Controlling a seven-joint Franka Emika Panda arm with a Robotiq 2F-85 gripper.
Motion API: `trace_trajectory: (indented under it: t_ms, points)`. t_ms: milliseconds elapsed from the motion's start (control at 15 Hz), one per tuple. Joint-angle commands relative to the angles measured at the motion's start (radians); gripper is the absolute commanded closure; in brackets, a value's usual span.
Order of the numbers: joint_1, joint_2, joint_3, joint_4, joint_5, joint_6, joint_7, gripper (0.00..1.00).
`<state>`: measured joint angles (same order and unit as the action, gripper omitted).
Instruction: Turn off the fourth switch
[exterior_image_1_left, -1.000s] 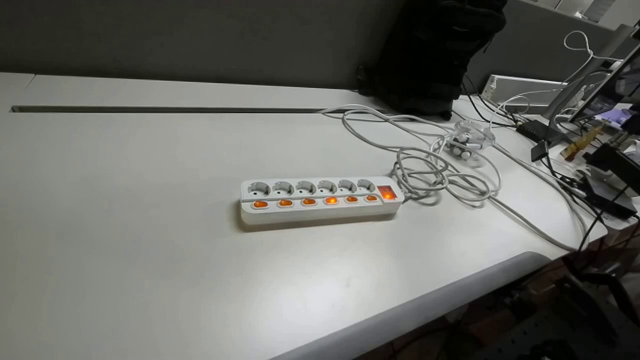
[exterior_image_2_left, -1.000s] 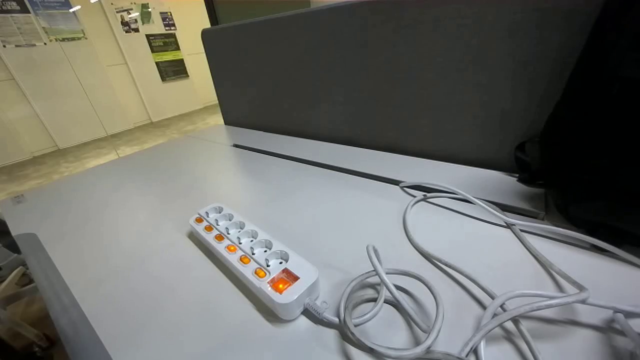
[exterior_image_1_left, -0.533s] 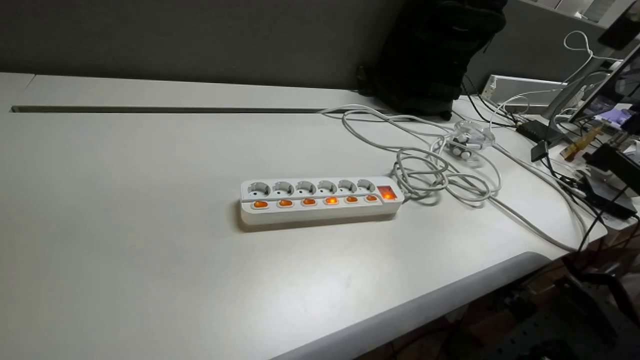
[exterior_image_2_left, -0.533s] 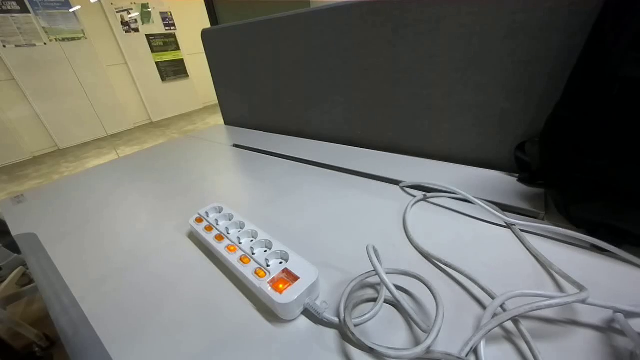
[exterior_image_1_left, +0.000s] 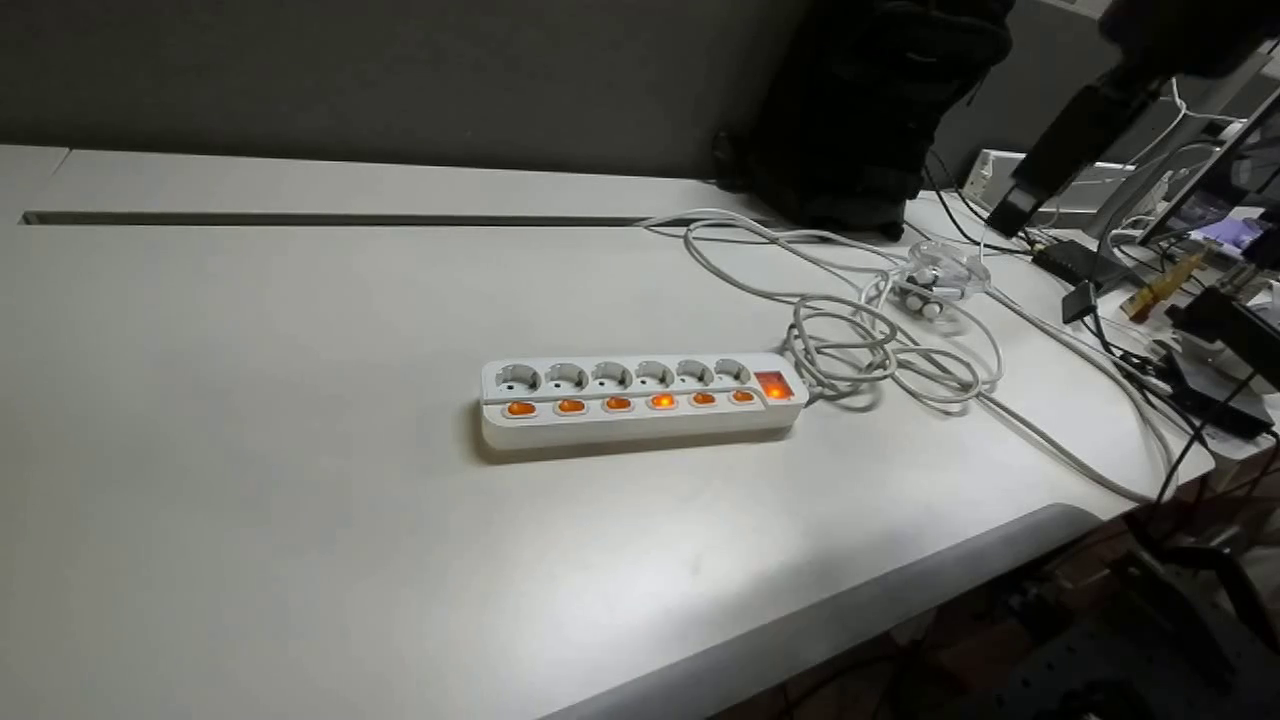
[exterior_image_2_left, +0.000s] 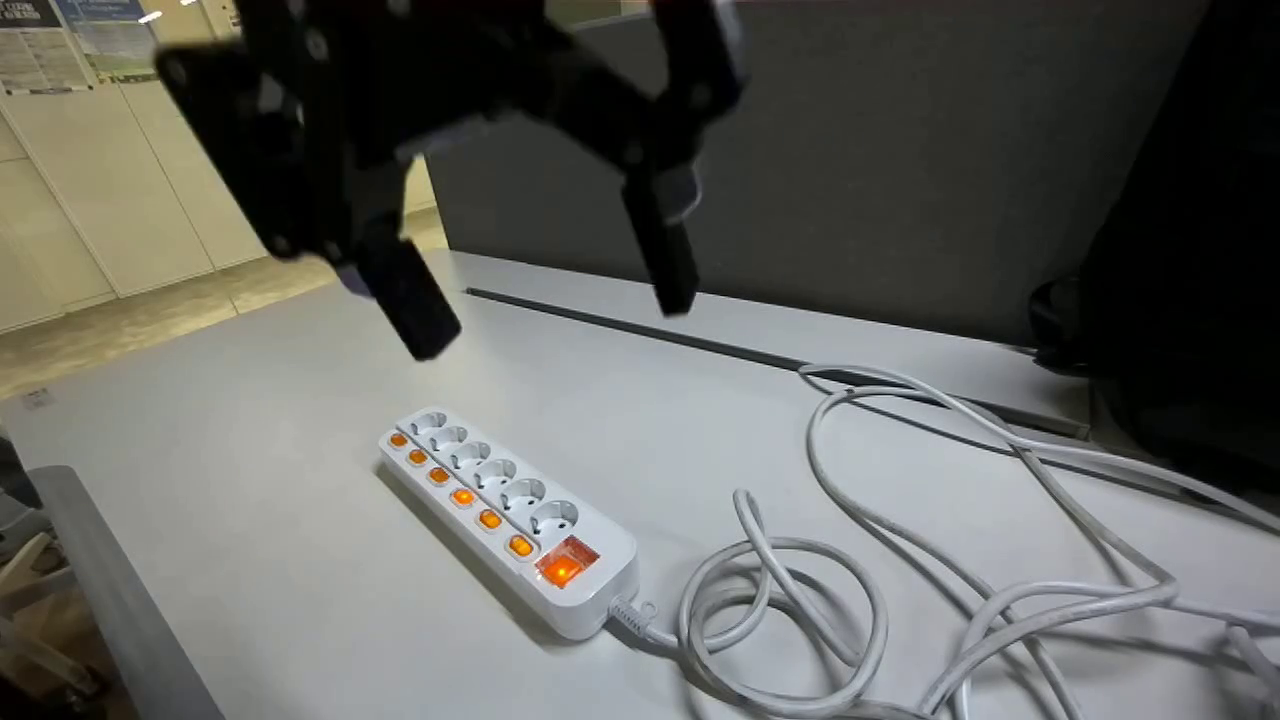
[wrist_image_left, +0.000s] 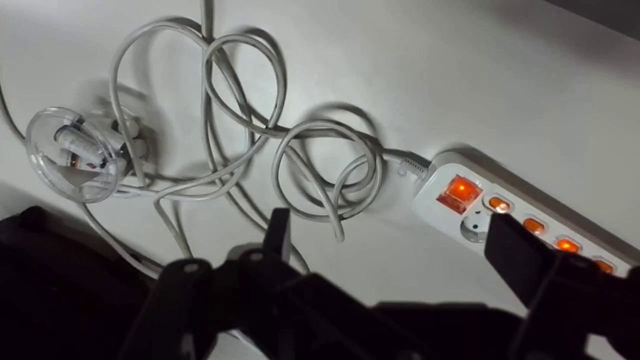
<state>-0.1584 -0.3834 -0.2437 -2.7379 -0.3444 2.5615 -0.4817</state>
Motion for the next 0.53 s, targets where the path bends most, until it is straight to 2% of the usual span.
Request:
trace_trajectory:
  t_ms: [0,400,467]
  points:
    - [-0.030,0.155,0.073,0.003,-0.066,0.067,0.133,0.00]
    - [0.039,0.356,0.106,0.023,0.032,0.101,0.078,0.00]
    - [0.049,0.381,0.113,0.026,0.059,0.111,0.063,0.25]
